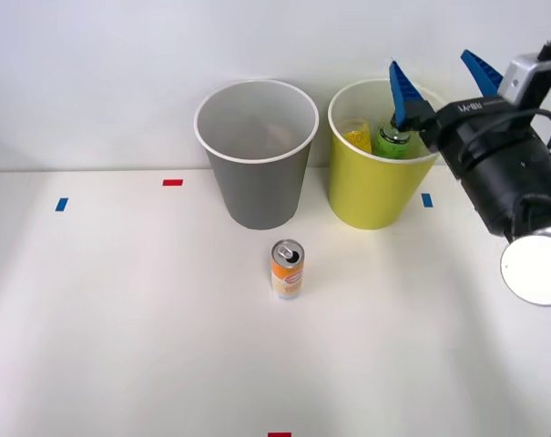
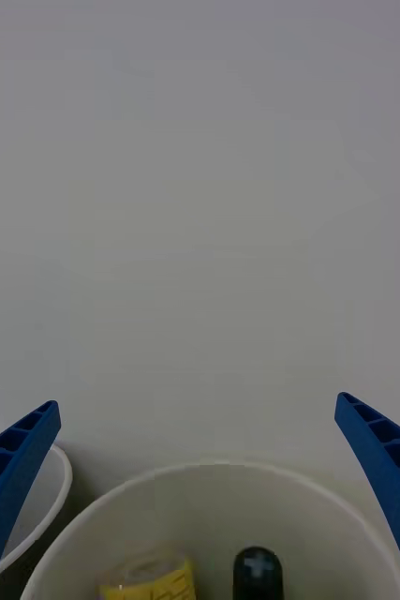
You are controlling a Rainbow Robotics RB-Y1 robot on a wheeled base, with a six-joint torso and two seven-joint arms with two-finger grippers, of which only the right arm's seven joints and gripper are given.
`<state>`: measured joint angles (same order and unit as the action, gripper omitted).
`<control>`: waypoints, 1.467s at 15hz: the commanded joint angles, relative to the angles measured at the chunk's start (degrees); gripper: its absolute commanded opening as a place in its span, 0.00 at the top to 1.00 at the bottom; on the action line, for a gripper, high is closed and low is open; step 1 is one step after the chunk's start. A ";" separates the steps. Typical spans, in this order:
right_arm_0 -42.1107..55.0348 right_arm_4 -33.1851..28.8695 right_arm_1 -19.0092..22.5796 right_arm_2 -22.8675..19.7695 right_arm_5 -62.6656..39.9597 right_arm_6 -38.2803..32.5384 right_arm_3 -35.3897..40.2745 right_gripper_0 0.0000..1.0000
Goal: Put cans in the gray bin, plastic bottles in the light green bin
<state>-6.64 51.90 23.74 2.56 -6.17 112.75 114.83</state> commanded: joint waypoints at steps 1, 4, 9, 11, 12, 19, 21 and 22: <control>12.35 0.13 0.60 0.42 4.85 -0.16 9.18 0.00; 22.19 -0.13 0.43 5.79 17.16 0.27 10.67 0.00; 33.71 -6.99 0.34 10.09 25.25 0.36 10.67 0.00; 37.13 -7.16 0.34 11.41 26.21 0.63 10.59 0.00; 38.54 -7.95 0.34 11.59 26.48 0.71 10.59 0.00; 47.86 -14.37 -0.10 13.17 26.48 1.77 10.50 0.00; 47.77 -16.92 -0.19 13.34 29.02 1.59 6.81 0.00; 46.01 -18.32 -0.10 13.70 32.80 1.51 2.41 0.00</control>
<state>41.16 35.57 23.62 15.86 22.46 114.46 121.87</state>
